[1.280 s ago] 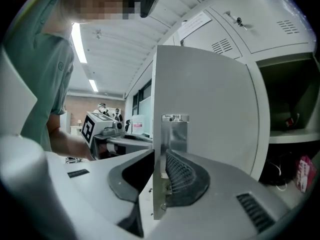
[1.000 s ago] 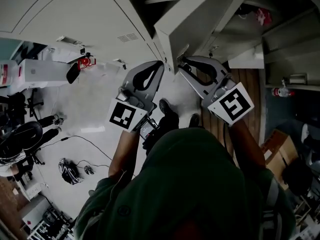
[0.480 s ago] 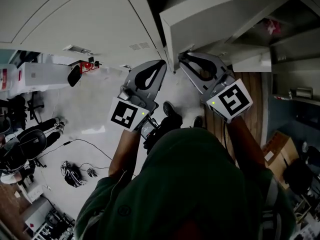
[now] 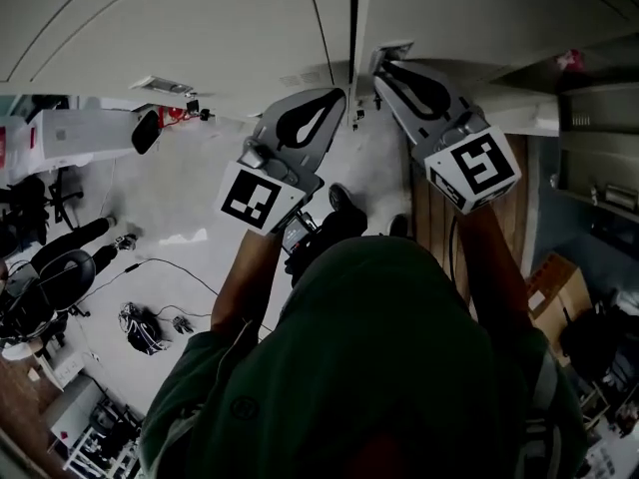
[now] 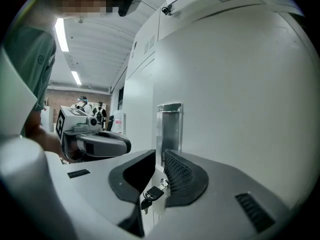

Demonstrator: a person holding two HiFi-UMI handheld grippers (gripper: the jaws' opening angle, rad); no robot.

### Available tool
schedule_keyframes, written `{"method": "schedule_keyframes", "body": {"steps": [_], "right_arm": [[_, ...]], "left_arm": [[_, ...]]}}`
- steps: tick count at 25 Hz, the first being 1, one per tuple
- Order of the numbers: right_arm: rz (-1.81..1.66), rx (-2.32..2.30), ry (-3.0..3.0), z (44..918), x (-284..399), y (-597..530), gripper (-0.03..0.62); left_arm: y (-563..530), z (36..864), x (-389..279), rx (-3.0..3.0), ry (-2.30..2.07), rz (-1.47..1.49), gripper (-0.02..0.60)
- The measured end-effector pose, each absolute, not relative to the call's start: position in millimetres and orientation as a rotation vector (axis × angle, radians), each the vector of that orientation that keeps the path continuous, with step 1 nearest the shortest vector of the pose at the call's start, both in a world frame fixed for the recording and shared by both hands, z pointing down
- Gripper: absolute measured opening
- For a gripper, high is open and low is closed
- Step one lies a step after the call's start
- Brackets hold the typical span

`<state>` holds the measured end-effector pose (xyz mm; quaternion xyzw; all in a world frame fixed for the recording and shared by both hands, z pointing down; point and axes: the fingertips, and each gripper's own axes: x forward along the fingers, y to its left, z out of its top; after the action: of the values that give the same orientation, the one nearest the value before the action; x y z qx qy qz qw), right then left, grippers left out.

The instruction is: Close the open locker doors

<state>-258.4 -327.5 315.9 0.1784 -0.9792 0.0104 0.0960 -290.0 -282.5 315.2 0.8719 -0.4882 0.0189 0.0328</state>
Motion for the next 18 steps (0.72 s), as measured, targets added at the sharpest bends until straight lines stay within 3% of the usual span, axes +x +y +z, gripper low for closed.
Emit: {"method": "schedule_keyframes", "body": {"steps": [6,9,18], "right_arm": [[0.003,0.649,-2.884,307.6,-273.6,-351.1,0.048],[-0.03,0.683,-2.861,306.1,-276.5,-354.0,0.009],[-0.05,0.782,-2.814,304.5,-275.7,-353.7,0.008]], "left_arm": [[-286.7,306.3,-304.3,2.728,-1.486,-0.02,0.002],[-285.5,304.7,-305.2,2.747,-1.474,-0.047,0.003],[-280.4,293.3,-305.3,2.782,-1.438,-0.119,0.002]]}}
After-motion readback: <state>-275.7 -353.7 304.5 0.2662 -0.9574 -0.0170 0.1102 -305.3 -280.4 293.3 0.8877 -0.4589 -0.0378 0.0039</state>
